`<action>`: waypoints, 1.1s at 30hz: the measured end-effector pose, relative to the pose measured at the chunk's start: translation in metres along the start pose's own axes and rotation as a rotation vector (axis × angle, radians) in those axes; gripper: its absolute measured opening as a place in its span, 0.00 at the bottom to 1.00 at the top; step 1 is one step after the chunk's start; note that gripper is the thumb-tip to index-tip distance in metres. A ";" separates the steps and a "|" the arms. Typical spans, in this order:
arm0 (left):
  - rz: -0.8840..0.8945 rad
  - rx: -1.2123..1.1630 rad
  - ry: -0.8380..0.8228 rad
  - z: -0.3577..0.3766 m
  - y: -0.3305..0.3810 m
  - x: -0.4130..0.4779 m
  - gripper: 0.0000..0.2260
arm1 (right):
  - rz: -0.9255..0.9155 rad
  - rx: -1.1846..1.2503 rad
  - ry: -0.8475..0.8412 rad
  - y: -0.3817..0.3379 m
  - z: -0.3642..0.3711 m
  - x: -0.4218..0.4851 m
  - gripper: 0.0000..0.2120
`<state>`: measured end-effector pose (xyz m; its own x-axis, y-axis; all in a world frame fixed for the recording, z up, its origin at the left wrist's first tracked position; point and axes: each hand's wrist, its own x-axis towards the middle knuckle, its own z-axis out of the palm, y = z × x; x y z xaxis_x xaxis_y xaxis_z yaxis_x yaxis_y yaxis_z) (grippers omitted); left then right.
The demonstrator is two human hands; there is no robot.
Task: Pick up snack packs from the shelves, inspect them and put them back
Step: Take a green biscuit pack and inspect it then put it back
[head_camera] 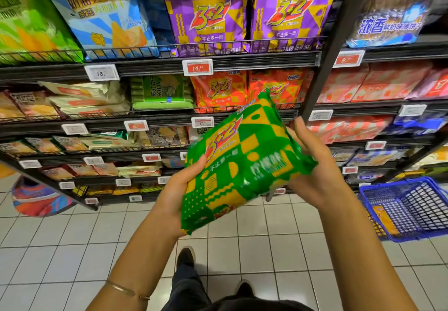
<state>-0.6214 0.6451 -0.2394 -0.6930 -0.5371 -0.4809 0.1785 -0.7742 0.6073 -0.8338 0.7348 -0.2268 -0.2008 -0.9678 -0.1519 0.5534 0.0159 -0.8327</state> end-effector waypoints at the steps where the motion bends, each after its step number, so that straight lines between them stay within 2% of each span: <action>1: 0.024 0.016 0.010 -0.006 0.003 0.002 0.15 | 0.033 0.004 -0.015 -0.001 -0.004 -0.003 0.25; 4: 0.094 0.191 0.063 -0.022 0.009 0.007 0.31 | 0.087 -0.054 0.034 0.001 -0.009 -0.003 0.23; 6: 0.197 0.296 0.046 -0.024 0.012 0.008 0.34 | 0.089 -0.132 0.092 0.006 -0.008 0.001 0.24; 11: 0.262 0.357 0.031 -0.022 0.015 0.005 0.32 | 0.032 -0.219 0.178 0.019 -0.007 0.003 0.24; 20: 0.211 0.434 0.096 -0.021 0.013 0.005 0.30 | -0.053 -0.208 0.214 0.020 -0.004 -0.001 0.24; 33: 0.236 0.436 0.054 -0.025 0.009 0.006 0.28 | -0.046 -0.202 0.171 0.026 -0.014 -0.001 0.26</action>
<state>-0.6065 0.6263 -0.2533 -0.6296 -0.7064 -0.3233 0.0095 -0.4232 0.9060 -0.8308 0.7398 -0.2558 -0.3649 -0.9126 -0.1846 0.3718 0.0390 -0.9275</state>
